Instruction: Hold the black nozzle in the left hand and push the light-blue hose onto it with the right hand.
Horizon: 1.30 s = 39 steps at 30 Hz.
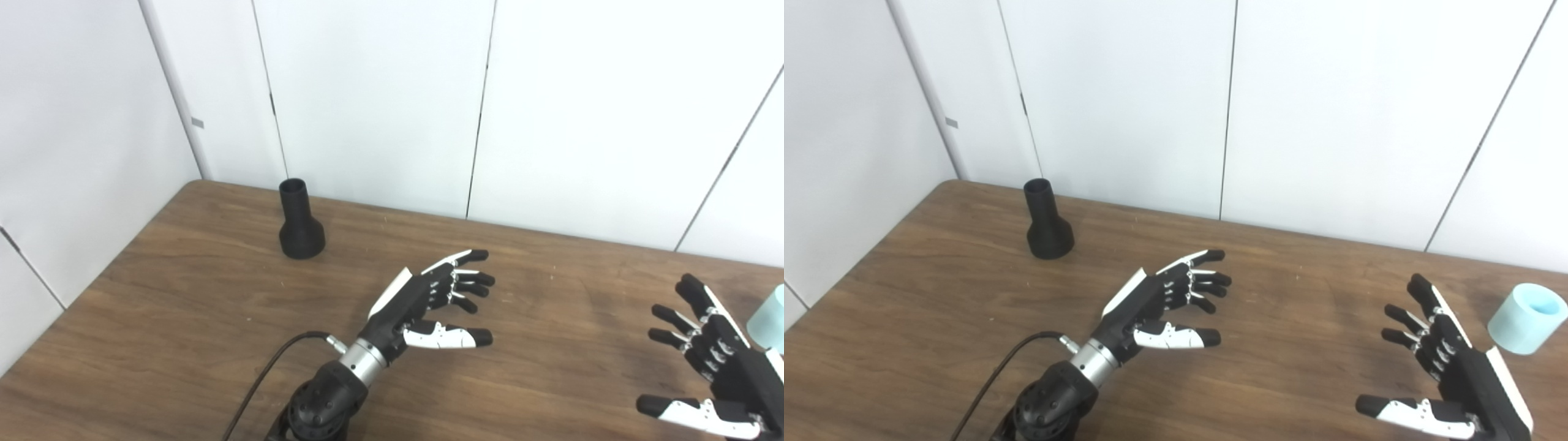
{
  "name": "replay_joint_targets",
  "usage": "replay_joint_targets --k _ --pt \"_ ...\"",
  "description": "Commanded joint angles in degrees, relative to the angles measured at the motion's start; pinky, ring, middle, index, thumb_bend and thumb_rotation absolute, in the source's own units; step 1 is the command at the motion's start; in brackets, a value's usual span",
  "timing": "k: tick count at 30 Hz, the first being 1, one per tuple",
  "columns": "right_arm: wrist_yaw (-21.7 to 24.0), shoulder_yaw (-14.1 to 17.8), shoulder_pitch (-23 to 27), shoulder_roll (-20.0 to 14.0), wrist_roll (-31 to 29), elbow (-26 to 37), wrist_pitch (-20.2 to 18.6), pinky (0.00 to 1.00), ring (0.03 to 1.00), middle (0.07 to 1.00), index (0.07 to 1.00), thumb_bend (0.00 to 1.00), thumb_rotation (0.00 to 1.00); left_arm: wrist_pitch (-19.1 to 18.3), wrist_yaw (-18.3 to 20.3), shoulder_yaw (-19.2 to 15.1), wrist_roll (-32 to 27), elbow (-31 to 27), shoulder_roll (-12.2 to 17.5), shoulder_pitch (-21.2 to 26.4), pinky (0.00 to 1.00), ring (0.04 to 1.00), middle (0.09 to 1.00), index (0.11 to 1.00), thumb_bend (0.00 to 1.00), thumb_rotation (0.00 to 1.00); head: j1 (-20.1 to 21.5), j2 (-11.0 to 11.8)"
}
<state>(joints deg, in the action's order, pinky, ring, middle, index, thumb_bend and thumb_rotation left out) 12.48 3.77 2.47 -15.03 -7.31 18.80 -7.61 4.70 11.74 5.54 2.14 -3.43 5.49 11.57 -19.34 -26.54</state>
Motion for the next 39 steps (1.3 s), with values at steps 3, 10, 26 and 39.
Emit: replay_joint_targets --k 3,10,26,39 --pt "-0.15 0.85 1.54 -0.71 -0.64 0.49 2.83 0.75 0.86 0.985 0.99 0.82 0.12 0.12 -2.75 -1.1 2.42 -3.41 -0.03 1.87 0.58 0.689 0.706 0.764 0.73 0.21 -0.23 0.11" --pt "-0.61 0.83 1.76 -0.44 0.09 -0.2 3.16 0.73 0.84 0.969 0.984 0.81 0.1 -1.64 -3.46 -2.9 5.09 -5.44 2.78 3.75 0.58 0.682 0.702 0.741 0.72 0.19 -0.62 0.19" --pt "-1.23 1.07 2.24 -0.17 -0.24 -0.81 3.29 0.65 0.787 0.929 0.942 0.81 0.1 -11.5 -3.99 -7.44 12.66 -11.25 13.63 11.51 0.53 0.654 0.692 0.714 0.7 0.17 -0.69 0.67" --pt "-1.32 1.21 2.29 -0.15 -0.36 -1.28 3.6 0.65 0.782 0.927 0.94 0.8 0.08 -19.25 -7.55 -13.35 19.79 -11.76 17.21 17.88 0.59 0.707 0.729 0.748 0.72 0.2 -0.99 1.12"
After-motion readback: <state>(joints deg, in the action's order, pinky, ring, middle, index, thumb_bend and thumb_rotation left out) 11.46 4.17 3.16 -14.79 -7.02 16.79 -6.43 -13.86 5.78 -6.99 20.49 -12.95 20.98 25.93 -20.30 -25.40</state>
